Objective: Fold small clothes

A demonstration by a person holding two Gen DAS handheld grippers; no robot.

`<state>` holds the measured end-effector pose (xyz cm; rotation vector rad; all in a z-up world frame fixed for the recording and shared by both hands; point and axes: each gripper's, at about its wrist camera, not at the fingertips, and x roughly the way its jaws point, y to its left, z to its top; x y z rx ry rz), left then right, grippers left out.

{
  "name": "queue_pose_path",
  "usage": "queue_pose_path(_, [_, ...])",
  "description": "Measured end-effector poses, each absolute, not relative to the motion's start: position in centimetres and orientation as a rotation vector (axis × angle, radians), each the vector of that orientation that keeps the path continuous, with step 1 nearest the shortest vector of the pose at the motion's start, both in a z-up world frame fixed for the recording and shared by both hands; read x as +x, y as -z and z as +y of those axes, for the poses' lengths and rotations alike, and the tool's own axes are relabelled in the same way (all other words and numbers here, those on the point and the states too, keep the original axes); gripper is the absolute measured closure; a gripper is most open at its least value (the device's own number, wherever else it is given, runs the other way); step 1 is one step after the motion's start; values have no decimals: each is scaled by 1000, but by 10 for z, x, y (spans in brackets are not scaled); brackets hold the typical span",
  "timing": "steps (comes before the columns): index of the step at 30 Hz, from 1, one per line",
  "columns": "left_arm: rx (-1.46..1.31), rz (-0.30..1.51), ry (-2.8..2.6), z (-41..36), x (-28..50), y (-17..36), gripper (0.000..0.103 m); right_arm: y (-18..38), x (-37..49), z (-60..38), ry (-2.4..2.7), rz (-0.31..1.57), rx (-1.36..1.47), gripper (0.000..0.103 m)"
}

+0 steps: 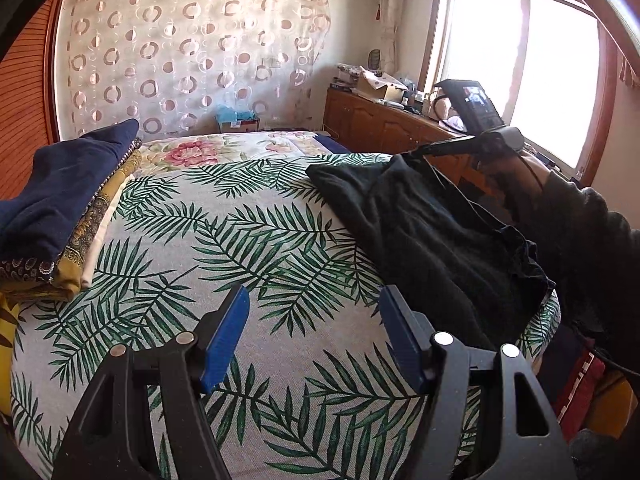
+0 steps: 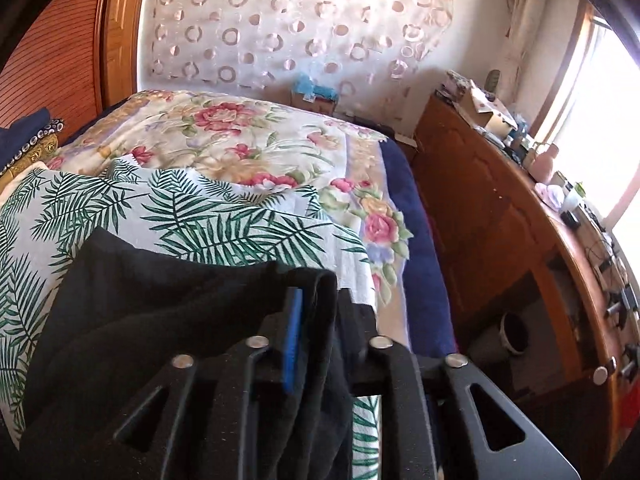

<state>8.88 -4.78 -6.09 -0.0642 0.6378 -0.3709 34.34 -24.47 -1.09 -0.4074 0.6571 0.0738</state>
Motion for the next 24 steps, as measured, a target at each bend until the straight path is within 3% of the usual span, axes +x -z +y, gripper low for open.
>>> queue_pose_path(6, [-58,652,392,-59,90,64,34,-16,287,-275,-155,626,-374,69])
queue_pose_path(16, [-35,656,433,-87,92,61,35,10,171,-303,-286,634,-335,67])
queue_pose_path(24, [-22,670,452,-99,89,63,35,15,142,-318,-311,672,-284,66])
